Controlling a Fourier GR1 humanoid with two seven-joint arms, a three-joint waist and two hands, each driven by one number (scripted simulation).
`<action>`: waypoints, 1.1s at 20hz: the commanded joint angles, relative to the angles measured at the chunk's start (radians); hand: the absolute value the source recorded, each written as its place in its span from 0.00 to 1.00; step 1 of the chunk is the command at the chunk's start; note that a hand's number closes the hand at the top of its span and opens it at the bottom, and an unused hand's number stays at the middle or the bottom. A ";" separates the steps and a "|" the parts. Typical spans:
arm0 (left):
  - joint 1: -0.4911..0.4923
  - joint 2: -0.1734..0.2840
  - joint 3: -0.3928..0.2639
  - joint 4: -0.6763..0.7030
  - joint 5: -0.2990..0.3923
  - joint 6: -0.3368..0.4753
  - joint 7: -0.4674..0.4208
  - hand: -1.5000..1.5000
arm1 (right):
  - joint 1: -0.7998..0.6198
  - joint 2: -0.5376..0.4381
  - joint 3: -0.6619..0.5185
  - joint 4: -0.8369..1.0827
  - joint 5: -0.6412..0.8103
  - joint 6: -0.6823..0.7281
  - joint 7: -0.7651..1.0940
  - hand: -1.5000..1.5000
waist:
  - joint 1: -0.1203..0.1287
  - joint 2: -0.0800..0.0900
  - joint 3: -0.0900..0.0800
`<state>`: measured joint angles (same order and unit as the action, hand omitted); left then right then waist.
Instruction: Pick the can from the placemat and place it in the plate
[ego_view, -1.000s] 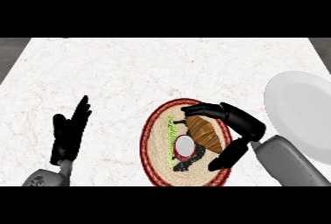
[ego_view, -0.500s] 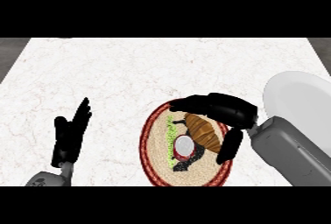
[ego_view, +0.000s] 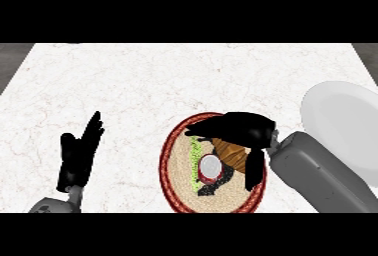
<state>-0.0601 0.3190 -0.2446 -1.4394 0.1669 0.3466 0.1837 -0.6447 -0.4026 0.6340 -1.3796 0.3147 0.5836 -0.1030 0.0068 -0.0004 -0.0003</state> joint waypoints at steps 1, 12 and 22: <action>0.010 -0.034 0.017 0.049 -0.033 -0.027 -0.038 0.50 | 0.026 0.038 -0.051 -0.003 0.057 0.077 0.009 0.00 | -0.004 0.000 0.000; -0.060 -0.107 0.067 0.089 -0.098 -0.035 -0.001 0.50 | 0.080 0.200 -0.062 0.026 0.244 0.120 0.020 0.00 | -0.005 0.001 0.000; 0.049 -0.138 0.067 -0.067 -0.165 -0.047 0.030 0.50 | 0.158 0.236 -0.085 0.088 0.415 0.088 -0.106 0.00 | -0.002 0.000 0.001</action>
<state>-0.0345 0.2199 -0.1479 -1.4464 0.0523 0.2631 0.1922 -0.5129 -0.1935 0.5363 -1.3165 0.6685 0.6938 -0.1850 0.0042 -0.0001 0.0000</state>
